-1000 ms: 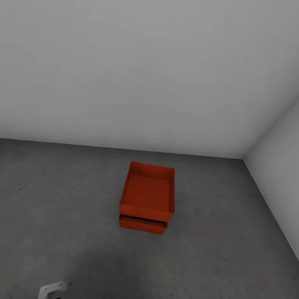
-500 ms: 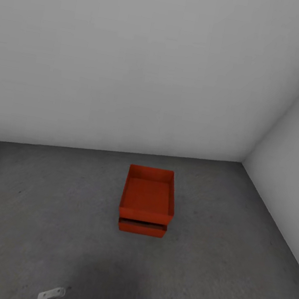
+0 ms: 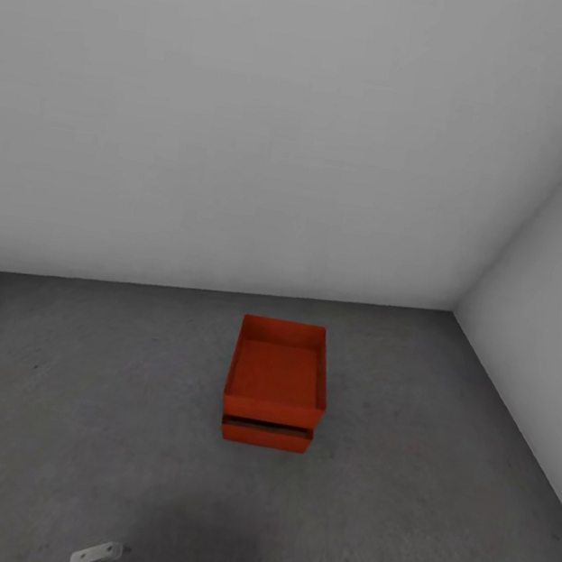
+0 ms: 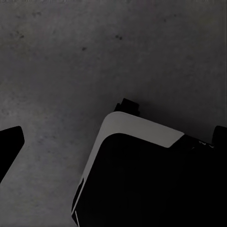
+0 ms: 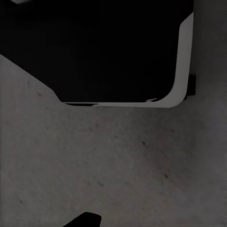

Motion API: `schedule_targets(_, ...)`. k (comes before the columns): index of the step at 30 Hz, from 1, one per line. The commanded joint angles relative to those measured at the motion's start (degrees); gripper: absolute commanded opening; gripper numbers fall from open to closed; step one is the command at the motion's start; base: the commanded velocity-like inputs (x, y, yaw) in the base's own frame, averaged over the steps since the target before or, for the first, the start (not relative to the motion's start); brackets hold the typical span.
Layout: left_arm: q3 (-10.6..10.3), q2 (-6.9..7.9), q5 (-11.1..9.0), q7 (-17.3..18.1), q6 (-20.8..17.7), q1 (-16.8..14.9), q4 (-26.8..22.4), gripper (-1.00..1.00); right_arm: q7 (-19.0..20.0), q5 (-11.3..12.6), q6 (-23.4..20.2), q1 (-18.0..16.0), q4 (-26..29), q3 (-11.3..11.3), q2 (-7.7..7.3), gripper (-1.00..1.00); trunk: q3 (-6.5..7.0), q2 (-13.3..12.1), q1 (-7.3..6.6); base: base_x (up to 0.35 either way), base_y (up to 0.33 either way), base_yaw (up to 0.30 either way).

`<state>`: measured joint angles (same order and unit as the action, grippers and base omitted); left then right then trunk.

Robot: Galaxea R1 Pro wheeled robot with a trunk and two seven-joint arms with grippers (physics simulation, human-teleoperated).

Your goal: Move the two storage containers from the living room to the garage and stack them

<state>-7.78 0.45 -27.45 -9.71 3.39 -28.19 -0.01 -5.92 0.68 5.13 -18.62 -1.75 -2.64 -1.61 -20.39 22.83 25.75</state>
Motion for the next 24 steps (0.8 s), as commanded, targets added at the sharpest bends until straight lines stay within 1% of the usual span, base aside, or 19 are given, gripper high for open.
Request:
schedule_targets(1,-0.5,-0.01,-0.5,-0.1,0.1,0.0,0.0,1.0,-0.1,0.1,0.3,0.0,-0.2,-0.3,0.01,1.0,0.01,0.1,0.03,0.0,0.0,0.0)
schedule_targets(24,-0.5,-0.01,-0.4,-0.1,-0.2,0.0,0.0,1.0,-0.1,-0.1,0.3,0.3,-0.2,-0.3,0.03,1.0,2.05,0.1,0.03,0.0,0.0,0.0)
